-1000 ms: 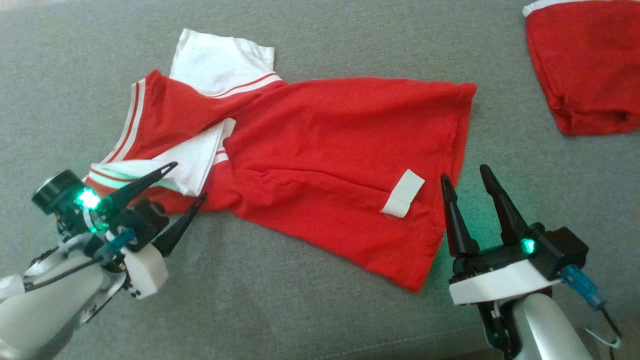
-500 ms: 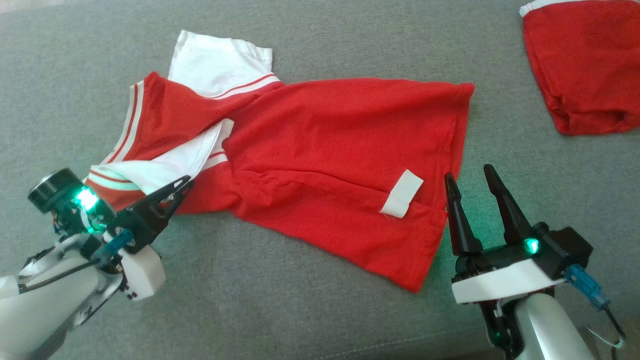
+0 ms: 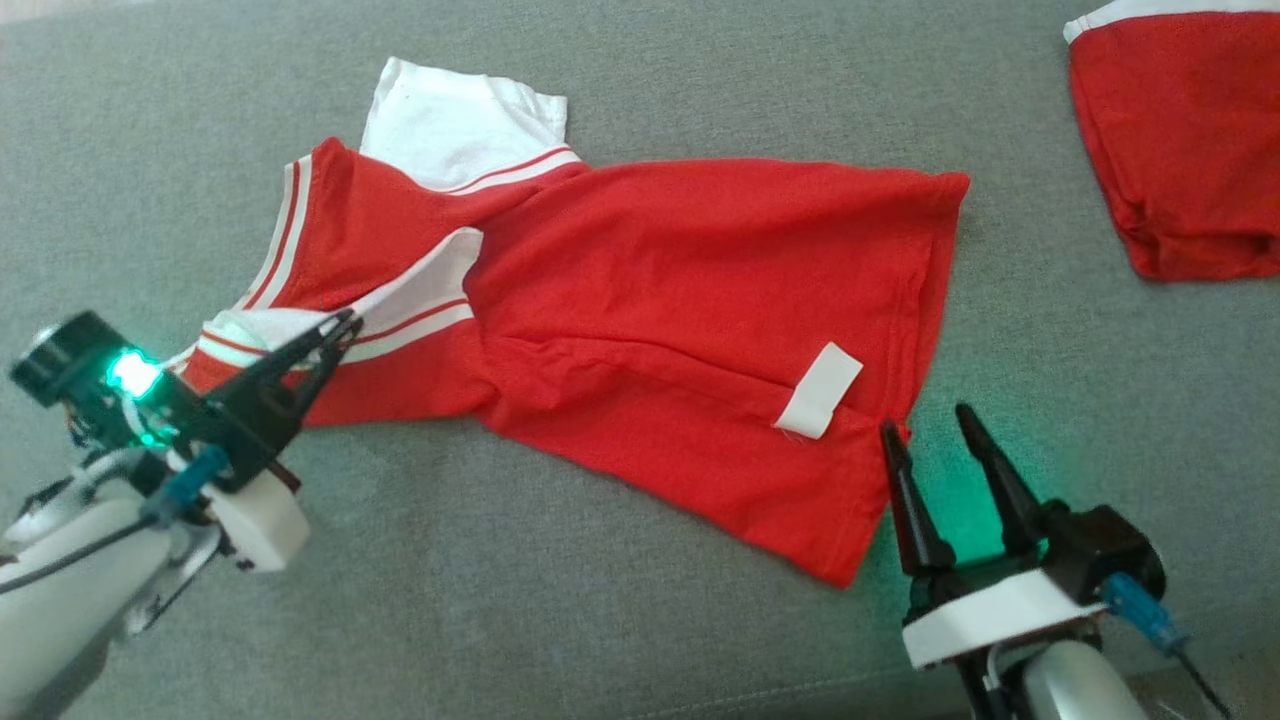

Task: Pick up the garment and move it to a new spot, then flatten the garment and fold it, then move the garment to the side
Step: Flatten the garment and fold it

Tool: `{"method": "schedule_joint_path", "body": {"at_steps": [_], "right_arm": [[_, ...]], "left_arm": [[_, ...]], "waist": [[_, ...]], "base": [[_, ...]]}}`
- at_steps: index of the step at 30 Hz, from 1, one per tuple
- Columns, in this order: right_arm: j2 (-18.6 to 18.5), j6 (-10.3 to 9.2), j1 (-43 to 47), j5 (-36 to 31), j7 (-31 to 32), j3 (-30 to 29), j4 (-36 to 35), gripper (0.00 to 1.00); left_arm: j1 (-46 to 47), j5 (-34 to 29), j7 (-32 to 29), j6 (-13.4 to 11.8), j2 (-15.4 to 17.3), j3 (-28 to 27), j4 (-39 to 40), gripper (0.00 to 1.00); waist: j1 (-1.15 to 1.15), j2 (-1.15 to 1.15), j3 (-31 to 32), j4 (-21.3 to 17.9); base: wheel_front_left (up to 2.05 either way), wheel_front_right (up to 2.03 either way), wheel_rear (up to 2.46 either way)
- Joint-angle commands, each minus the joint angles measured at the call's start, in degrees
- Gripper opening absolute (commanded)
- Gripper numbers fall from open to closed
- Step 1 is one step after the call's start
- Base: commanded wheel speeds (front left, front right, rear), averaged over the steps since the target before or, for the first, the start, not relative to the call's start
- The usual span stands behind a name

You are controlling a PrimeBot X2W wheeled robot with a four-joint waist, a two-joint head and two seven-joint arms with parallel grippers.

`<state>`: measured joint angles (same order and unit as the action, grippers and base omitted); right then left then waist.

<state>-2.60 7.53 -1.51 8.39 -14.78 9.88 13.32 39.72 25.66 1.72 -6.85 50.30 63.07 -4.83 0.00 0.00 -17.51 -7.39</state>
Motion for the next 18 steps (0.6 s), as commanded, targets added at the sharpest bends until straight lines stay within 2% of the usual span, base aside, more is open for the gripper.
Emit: {"method": "schedule_joint_path", "body": {"at_steps": [1, 10, 11, 12, 13, 15, 18], "right_arm": [[-0.3, -0.04, 0.3, -0.1, -0.2, 1.6, -0.4, 1.0], [-0.3, -0.04, -2.1, -0.6, -0.2, 4.4, 4.9, 1.0], [-0.3, -0.04, -2.4, -0.6, -0.2, 4.4, 5.1, 0.82], [-0.3, -0.04, -2.6, -0.7, -0.2, 4.4, 5.3, 0.72], [-0.3, -0.04, -2.7, -0.8, -0.2, 4.4, 5.6, 0.76], [-0.3, -0.04, -2.6, -1.1, -0.2, 4.1, 6.0, 1.0], [-0.3, -0.04, -2.1, -2.0, -0.2, 3.4, 5.3, 1.0]], "left_arm": [[3.4, 0.3, 0.7, -0.8, 3.6, -3.7, 1.0, 0.0], [3.9, 0.5, 0.6, -1.4, 4.3, -4.1, 1.5, 0.0], [4.0, 0.5, 0.6, -1.4, 4.3, -4.1, 1.5, 0.0], [4.0, 0.5, 0.5, -1.4, 4.3, -4.1, 1.6, 0.0], [4.0, 0.5, 0.5, -1.5, 4.3, -4.0, 1.6, 0.0], [4.0, 0.6, 0.4, -1.5, 4.3, -3.9, 1.6, 0.0], [3.7, 0.9, 0.5, -1.8, 4.3, -4.0, 1.5, 0.0]], "waist": [[0.0, 0.0, -0.1, 0.0], [0.0, 0.0, -0.8, 0.7], [0.0, 0.0, -0.9, 0.9], [0.0, 0.0, -0.9, 1.0], [0.0, 0.0, -0.9, 1.1], [0.0, 0.0, -0.9, 1.4], [0.0, 0.0, -0.6, 1.7]], "base": [[0.0, 0.0, 0.0], [0.0, 0.0, 0.0], [0.0, 0.0, 0.0], [0.0, 0.0, 0.0], [0.0, 0.0, 0.0], [0.0, 0.0, 0.0], [0.0, 0.0, 0.0]]}}
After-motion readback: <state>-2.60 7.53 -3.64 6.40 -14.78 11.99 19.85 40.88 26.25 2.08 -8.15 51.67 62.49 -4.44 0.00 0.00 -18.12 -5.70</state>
